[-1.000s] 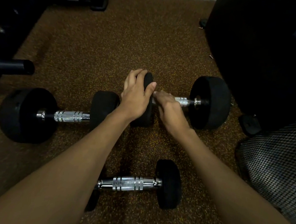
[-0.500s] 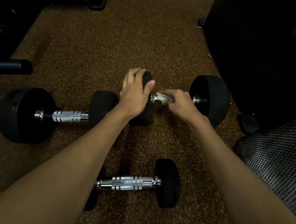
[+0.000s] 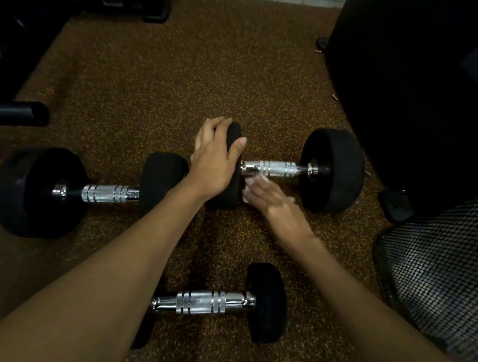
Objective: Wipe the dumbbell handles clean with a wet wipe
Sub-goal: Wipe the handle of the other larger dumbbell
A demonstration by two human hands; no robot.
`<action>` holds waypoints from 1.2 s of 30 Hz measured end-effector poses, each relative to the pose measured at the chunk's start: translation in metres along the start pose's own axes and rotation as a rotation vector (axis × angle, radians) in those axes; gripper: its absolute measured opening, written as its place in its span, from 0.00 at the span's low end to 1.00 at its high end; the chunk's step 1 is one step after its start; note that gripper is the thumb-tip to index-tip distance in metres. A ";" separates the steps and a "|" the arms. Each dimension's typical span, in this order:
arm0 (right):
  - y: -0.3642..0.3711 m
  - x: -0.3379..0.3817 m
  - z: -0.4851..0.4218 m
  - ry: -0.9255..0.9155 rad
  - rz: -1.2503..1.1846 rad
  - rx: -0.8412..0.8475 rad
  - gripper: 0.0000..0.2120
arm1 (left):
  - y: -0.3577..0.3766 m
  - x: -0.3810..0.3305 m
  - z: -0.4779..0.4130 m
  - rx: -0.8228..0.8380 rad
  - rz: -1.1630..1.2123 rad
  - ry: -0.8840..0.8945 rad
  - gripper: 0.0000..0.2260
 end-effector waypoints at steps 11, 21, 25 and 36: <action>0.021 -0.007 -0.046 1.239 -2.177 -0.792 0.17 | 0.000 -0.001 0.000 -0.007 -0.002 -0.002 0.23; 0.029 0.001 -0.046 1.175 -2.335 -0.580 0.17 | 0.000 0.000 -0.001 -0.013 0.012 0.001 0.23; 0.027 0.001 -0.039 1.184 -2.324 -0.563 0.17 | 0.000 0.000 0.000 -0.023 0.008 0.010 0.23; 0.019 -0.001 -0.049 1.157 -2.145 -0.442 0.17 | 0.001 0.000 0.001 -0.035 0.005 0.012 0.23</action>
Point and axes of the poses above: each hand's wrist, its own z-axis away from the middle knuckle, its own y-axis out of the palm, x = y × z, the point moved 5 cm from there along -z, towards the middle knuckle, and after that the axes turned 6 degrees about z, right-handed, at the moved point
